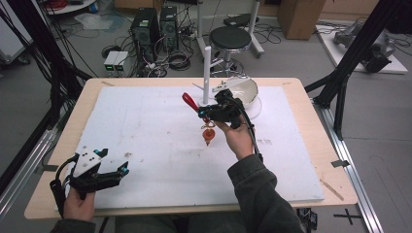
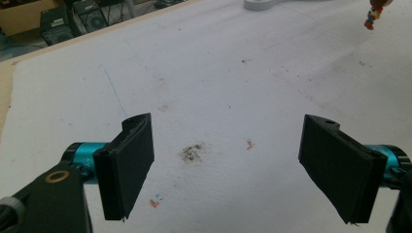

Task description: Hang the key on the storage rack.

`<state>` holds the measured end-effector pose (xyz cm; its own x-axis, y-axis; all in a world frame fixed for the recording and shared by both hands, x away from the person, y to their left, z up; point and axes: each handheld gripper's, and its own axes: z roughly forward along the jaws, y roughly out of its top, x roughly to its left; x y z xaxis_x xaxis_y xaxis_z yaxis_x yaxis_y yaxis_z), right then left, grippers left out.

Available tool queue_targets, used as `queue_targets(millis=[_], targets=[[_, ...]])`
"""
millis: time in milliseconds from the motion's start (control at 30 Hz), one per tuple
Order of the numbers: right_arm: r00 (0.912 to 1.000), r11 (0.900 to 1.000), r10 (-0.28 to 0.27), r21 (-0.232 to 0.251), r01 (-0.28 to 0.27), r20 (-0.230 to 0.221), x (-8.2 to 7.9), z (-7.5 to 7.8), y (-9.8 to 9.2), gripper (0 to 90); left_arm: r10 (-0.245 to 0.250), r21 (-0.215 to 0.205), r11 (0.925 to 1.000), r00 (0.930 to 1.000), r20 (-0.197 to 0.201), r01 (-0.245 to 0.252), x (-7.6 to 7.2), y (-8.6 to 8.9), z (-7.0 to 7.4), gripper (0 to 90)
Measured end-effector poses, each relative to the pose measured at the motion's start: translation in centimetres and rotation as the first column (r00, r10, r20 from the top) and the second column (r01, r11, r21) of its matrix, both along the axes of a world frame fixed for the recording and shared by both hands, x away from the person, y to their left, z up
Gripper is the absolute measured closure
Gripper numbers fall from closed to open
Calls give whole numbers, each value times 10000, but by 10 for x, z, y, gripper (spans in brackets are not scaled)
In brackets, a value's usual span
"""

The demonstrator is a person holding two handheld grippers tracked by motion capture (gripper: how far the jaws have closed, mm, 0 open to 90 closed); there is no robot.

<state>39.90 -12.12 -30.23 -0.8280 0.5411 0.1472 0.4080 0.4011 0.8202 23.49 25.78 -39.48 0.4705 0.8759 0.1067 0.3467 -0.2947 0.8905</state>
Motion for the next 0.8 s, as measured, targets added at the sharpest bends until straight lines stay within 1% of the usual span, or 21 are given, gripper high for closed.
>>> queue_targets(millis=[233,333,367,467,500,600,733,800], targets=[[9995,9995,-311,-111,311,22,7,1,-5,863,-11,33,10000,10000,-2,11,0,0,0,208],[9987,9985,-505,-196,507,103,10,6,-7,863,-21,28,10000,10000,-8,21,0,0,0,208],[9987,9987,-479,-180,482,167,11,7,-7,863,-18,21,10000,10000,-2,18,0,0,0,209],[9971,9974,-676,-229,684,345,14,12,-9,863,-21,43,10000,10000,-9,21,0,0,0,208],[9961,9969,-751,-214,762,470,15,13,-10,863,-22,43,10000,10000,-4,22,0,0,0,208],[9924,9937,-1077,-237,1093,602,19,15,-15,864,-26,43,10000,10000,-15,26,0,0,0,208],[9860,9872,-1547,-285,1567,615,27,16,-20,863,-44,68,10000,10000,-5,44,0,0,1,209],[9831,9843,-1695,-383,1724,687,32,16,-22,863,-33,49,10000,10000,-3,33,0,0,0,208]])
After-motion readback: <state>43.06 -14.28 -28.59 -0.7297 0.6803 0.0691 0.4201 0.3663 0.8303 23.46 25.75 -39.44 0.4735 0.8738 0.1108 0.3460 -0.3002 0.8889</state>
